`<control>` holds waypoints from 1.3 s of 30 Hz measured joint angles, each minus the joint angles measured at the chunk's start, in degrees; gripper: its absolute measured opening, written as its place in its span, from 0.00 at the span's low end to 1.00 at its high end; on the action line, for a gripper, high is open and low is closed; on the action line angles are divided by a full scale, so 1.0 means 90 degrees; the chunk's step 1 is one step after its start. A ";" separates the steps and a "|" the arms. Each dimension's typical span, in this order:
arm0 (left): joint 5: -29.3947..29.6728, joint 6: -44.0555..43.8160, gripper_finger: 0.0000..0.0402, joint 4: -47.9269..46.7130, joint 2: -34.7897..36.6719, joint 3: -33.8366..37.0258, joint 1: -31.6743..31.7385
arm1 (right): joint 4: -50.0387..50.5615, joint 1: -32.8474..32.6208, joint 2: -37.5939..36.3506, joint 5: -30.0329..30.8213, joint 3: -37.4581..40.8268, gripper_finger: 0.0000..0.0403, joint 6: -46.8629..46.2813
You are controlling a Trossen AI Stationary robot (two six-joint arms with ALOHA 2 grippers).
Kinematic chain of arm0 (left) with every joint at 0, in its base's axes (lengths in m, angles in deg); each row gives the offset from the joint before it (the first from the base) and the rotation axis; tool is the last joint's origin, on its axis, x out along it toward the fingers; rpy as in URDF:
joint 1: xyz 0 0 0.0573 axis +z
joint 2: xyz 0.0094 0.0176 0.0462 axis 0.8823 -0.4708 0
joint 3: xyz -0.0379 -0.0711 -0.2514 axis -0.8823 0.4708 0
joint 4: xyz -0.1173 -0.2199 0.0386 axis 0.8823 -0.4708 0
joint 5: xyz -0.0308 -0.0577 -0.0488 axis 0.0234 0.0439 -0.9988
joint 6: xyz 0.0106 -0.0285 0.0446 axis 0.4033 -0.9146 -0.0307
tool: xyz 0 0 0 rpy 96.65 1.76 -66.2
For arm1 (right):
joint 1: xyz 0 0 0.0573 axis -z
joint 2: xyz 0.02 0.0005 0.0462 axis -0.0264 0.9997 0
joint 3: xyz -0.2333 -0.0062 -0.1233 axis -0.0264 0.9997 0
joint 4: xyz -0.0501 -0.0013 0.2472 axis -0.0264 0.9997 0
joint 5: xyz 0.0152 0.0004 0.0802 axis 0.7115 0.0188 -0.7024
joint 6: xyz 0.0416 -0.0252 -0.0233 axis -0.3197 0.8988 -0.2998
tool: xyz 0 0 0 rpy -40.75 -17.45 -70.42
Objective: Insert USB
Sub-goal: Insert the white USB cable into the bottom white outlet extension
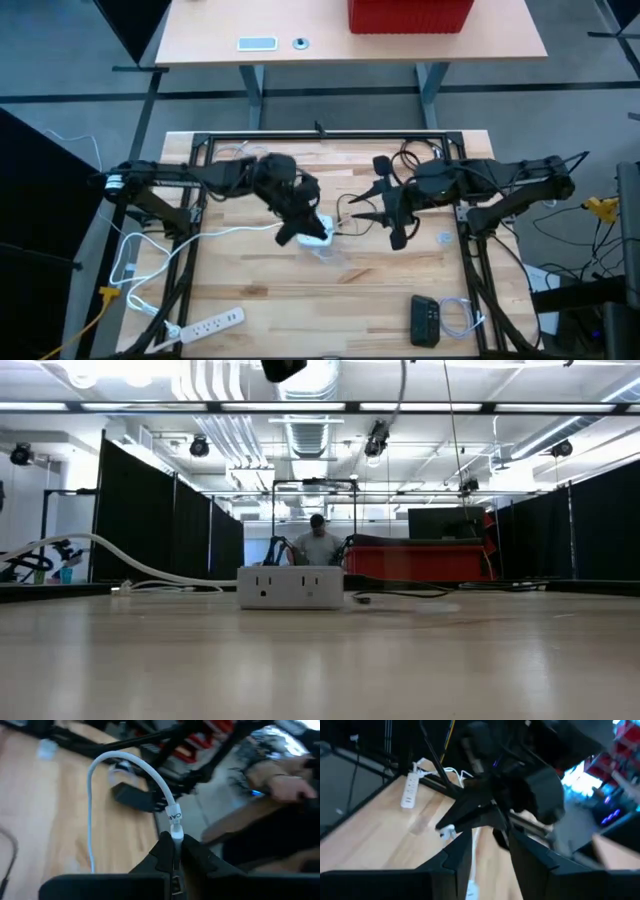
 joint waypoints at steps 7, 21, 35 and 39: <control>-0.1108 -0.0335 0.01 0.0009 -0.0059 -0.0058 0.0482 | 0.1038 0.0170 0.0725 -0.0626 -0.1073 0.33 0.0432; -0.1759 -0.0108 0.01 0.0260 -0.0617 -0.0039 0.0515 | 0.3117 0.0546 0.2408 -0.2289 -0.3087 0.25 0.0884; -0.2200 -0.0395 0.01 0.1056 -0.0607 -0.0039 0.0505 | 0.3336 0.0438 0.2580 -0.1766 -0.3226 0.18 0.1321; -0.2199 -0.0387 0.01 0.1055 -0.0607 -0.0039 0.0503 | 0.3258 0.0396 0.2598 -0.1813 -0.3229 0.15 0.1215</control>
